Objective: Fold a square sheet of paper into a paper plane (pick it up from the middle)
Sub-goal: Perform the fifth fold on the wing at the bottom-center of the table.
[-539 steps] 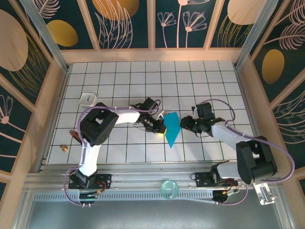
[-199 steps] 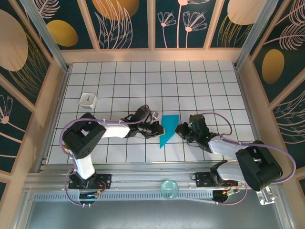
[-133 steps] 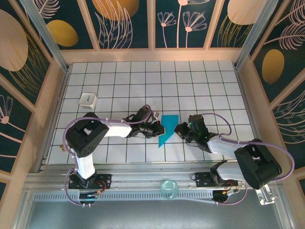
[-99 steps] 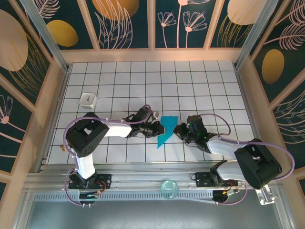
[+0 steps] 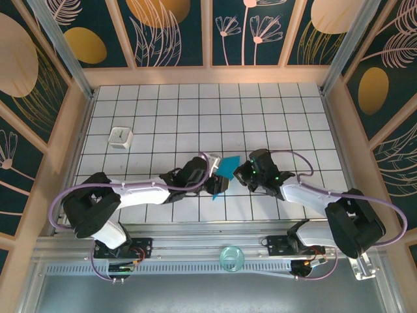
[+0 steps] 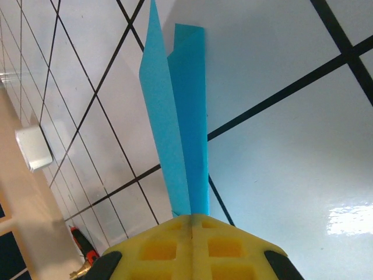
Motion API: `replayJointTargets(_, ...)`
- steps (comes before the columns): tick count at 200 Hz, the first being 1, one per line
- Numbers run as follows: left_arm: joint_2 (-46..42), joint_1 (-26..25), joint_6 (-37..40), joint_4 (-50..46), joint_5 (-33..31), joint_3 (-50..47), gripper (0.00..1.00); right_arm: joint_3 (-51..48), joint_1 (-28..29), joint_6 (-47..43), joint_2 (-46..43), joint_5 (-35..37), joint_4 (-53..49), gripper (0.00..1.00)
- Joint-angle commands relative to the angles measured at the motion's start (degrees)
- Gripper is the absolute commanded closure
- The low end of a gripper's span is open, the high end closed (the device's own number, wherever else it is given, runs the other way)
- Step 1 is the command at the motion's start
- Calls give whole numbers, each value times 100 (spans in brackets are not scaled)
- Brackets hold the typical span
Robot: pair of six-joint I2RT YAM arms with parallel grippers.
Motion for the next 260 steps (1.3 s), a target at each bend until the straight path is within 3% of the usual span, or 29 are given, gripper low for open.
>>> replayJointTargets(1, -134, -254, 938, 259, -1005, -249, 46, 264, 37, 324, 7, 41, -453, 100)
replayJointTargets(41, 228, -674, 1630, 73, -1812, 35, 42, 290, 18, 482, 170, -201, -379, 100)
replayJointTargets(81, 682, -755, 1826, -97, -2274, 329, 45, 224, 14, 545, 253, -280, -220, 100)
replayJointTargets(260, 1091, -760, 1711, 166, -2062, 496, 77, 146, 88, 589, 385, -278, -26, 100)
